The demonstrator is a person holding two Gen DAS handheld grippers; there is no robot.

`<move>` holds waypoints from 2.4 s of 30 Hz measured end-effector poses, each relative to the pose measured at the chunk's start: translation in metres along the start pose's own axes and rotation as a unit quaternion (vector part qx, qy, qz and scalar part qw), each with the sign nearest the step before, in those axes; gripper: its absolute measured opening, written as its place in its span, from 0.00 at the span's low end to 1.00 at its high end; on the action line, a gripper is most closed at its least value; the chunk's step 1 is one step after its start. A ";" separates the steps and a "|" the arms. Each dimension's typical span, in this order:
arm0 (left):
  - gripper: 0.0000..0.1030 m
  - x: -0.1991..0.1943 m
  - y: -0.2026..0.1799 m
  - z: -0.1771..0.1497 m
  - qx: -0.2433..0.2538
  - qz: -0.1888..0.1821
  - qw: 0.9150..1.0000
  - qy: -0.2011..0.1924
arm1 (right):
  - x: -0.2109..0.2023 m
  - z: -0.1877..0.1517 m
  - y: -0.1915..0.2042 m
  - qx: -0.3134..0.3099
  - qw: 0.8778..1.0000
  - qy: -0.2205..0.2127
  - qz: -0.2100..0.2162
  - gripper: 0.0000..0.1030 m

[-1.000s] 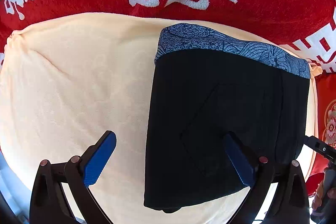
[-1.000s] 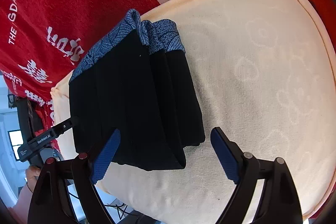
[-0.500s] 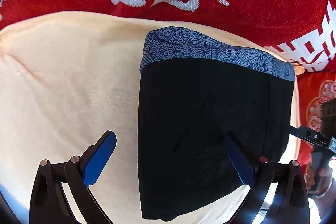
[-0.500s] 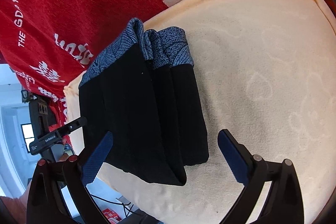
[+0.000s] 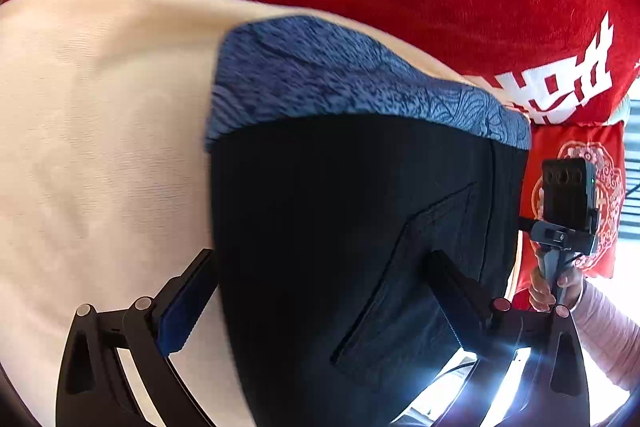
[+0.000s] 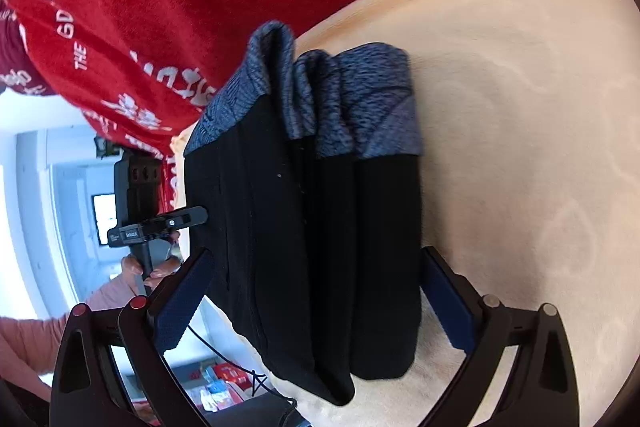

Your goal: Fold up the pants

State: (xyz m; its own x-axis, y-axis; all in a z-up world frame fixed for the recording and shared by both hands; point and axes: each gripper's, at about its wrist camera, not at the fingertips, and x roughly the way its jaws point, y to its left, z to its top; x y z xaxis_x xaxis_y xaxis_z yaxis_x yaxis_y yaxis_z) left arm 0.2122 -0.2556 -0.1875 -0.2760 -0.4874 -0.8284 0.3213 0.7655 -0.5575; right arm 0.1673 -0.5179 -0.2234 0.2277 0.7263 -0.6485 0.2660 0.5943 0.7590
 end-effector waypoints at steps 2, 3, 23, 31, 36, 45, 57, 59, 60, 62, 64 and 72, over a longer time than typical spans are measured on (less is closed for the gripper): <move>0.99 0.002 0.000 0.000 -0.003 0.006 1.000 -0.004 | 0.008 0.004 0.000 -0.006 1.000 0.007 0.004 0.99; 0.99 0.002 -0.001 0.000 -0.003 0.008 1.000 -0.007 | 0.010 0.004 0.001 -0.007 1.000 0.005 0.007 1.00; 0.59 -0.052 -0.051 -0.044 0.035 0.063 0.993 -0.097 | -0.014 -0.012 0.034 0.049 0.998 -0.023 0.015 0.49; 0.59 -0.090 -0.045 -0.097 0.032 0.061 0.992 -0.101 | -0.002 -0.068 0.071 0.053 0.997 -0.025 0.043 0.49; 0.59 -0.099 -0.028 -0.138 0.032 0.068 0.994 -0.078 | 0.009 -0.112 0.076 0.078 0.996 -0.026 0.045 0.49; 0.82 -0.073 0.026 -0.182 -0.018 0.127 0.990 -0.062 | 0.050 -0.151 0.064 0.114 0.992 -0.006 -0.055 0.65; 0.82 -0.131 -0.023 -0.191 0.076 0.158 0.975 -0.138 | 0.005 -0.168 0.126 0.063 0.983 -0.101 -0.141 0.38; 0.82 -0.118 -0.034 -0.185 0.092 0.157 0.974 -0.135 | 0.016 -0.164 0.143 0.036 0.985 -0.092 -0.140 0.38; 0.82 -0.106 -0.040 -0.179 0.092 0.154 0.975 -0.131 | 0.025 -0.162 0.149 0.025 0.985 -0.085 -0.148 0.38; 0.82 -0.085 -0.034 -0.174 0.079 0.166 0.975 -0.123 | 0.035 -0.162 0.147 0.012 0.983 -0.068 -0.171 0.38; 0.82 -0.070 -0.025 -0.169 0.065 0.188 0.973 -0.116 | 0.046 -0.162 0.137 0.003 0.979 -0.056 -0.194 0.38; 0.82 -0.081 -0.026 -0.183 0.072 0.240 0.963 -0.095 | 0.034 -0.167 0.138 0.037 0.972 -0.064 -0.225 0.70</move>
State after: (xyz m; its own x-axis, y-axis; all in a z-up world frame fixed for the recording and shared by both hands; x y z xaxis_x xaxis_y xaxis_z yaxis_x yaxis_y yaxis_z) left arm 0.0606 -0.1591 -0.0965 0.1028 -0.1700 -0.9801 0.4973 0.8621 -0.0974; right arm 0.0550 -0.3533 -0.1311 0.1865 0.3470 -0.9192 0.4309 0.8119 0.3939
